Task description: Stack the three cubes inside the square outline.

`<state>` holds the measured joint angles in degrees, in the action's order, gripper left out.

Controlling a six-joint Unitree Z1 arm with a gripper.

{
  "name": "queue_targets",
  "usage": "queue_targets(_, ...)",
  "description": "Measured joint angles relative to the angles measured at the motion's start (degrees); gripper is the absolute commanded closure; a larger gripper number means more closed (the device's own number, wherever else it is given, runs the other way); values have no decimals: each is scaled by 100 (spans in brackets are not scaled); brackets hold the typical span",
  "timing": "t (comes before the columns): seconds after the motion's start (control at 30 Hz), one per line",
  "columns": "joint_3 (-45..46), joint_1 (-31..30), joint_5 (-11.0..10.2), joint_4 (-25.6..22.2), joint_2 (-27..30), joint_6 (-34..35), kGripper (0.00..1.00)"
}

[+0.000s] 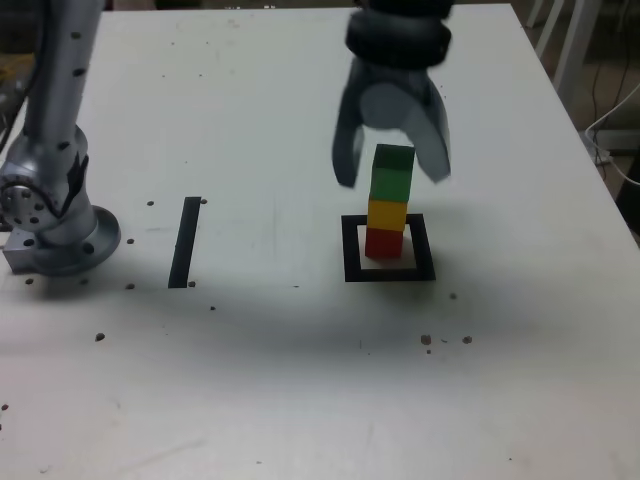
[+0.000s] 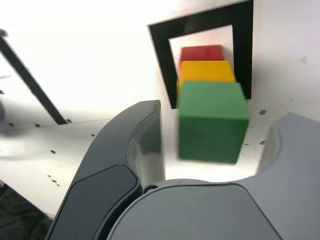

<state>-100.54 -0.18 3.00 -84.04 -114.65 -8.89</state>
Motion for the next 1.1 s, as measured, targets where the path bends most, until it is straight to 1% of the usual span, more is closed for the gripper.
queue_targets(0.13, 355, 43, -273, -31, 560, 272, 0)
queue_targets(0.23, 733, 130, -378, -33, 894, 399, 0)
queue_targets(0.4, 1622, 435, -479, -10, 1363, 466, 0)
queue_targets(0.57, 2555, 769, -514, 240, 1833, 466, 0)
queue_targets(0.67, 3130, 919, -515, 542, 2104, 451, 0)
queue_targets(0.73, 3451, 963, -515, 621, 2183, 433, 0)
queue_targets(0.93, 4316, 1206, -515, 1169, 2518, 321, 0)
queue_targets(1.1, 4915, 1300, -515, 1479, 2772, 277, 0)
